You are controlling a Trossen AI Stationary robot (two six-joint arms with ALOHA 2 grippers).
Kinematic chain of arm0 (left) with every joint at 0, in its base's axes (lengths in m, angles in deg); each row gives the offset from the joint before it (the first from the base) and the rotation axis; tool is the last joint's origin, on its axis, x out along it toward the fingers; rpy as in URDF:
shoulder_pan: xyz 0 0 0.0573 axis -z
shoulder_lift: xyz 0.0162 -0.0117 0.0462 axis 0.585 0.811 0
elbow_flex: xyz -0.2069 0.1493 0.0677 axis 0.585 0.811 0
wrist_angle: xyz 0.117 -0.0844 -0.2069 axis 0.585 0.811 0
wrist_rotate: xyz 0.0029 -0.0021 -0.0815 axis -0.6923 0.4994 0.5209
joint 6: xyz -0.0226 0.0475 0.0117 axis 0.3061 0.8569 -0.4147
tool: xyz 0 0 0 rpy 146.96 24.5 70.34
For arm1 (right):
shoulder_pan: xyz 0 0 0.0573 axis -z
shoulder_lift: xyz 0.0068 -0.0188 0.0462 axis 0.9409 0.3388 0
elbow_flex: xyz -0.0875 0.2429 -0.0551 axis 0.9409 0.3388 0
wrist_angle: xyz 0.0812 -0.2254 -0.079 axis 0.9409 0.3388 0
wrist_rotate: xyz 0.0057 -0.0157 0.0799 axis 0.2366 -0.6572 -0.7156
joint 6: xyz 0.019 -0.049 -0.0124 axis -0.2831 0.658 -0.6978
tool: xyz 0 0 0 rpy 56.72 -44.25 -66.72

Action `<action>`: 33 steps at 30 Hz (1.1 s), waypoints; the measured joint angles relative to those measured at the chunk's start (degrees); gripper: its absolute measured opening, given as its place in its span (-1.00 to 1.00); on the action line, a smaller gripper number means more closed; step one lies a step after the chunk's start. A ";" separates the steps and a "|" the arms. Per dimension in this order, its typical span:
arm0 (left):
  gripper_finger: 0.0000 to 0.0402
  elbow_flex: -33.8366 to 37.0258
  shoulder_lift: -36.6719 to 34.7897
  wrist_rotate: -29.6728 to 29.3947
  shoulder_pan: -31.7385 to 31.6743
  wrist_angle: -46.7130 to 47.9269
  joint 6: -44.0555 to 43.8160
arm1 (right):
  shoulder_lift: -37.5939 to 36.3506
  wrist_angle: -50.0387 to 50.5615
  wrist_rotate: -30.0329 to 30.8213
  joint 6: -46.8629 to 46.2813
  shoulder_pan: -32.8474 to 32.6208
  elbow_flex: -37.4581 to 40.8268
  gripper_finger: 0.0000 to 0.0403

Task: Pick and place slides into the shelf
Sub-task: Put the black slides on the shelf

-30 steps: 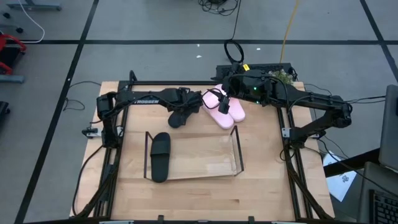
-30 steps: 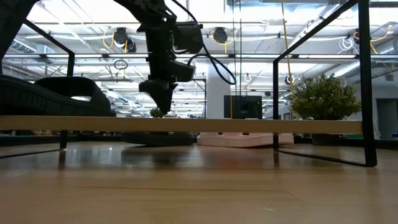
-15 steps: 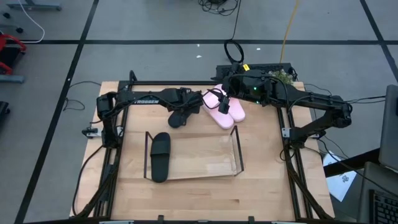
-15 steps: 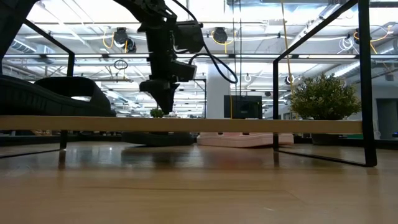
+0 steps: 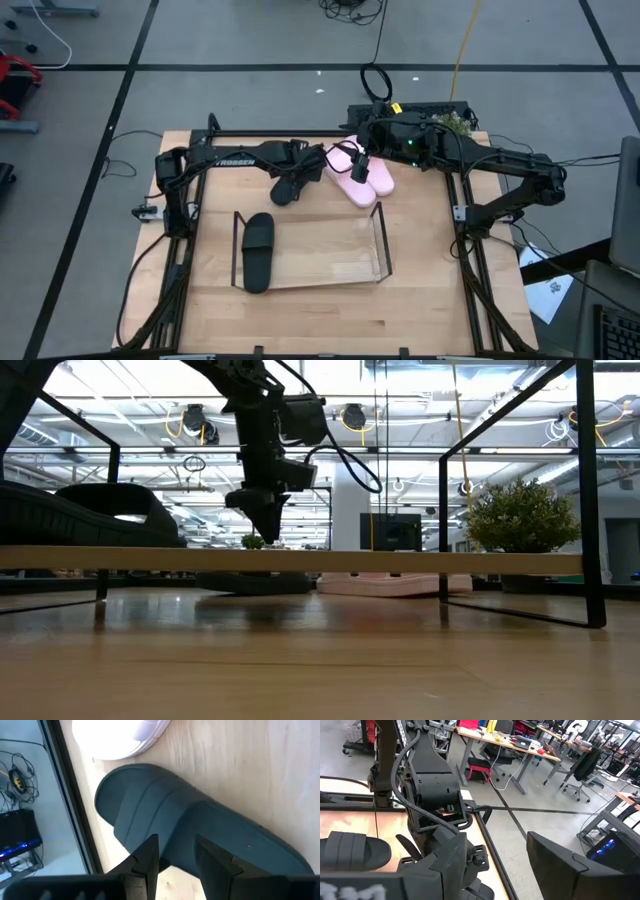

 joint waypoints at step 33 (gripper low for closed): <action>-0.41 7.34 0.02 -4.63 0.01 -12.57 2.51 | 0.00 -1.97 0.00 0.42 0.00 0.00 -0.03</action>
